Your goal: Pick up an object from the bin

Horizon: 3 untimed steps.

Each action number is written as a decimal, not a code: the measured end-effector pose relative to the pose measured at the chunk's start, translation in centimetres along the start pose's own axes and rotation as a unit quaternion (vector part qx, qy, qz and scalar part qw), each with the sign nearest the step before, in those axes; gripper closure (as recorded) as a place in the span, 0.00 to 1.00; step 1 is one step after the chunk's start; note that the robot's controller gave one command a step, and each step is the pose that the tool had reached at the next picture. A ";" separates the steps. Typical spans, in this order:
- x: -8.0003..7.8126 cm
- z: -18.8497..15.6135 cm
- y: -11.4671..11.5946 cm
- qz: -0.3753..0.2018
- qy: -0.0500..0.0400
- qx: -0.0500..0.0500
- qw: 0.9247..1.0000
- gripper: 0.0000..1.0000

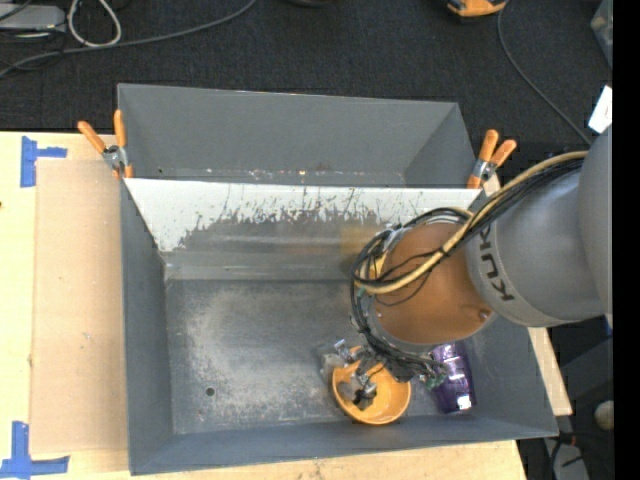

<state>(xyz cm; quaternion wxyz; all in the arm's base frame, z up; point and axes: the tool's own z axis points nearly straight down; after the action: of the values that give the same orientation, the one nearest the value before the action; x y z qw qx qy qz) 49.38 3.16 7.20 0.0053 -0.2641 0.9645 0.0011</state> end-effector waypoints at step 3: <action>-1.8 -16.7 2.8 0.022 0.005 -0.003 1.000 1.00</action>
Offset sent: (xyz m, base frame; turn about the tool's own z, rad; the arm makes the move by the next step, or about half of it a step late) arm -0.0097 0.0115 0.1336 -0.0325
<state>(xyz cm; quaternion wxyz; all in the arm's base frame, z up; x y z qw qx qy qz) 49.36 6.47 23.91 -0.0003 -0.2427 0.9701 0.0027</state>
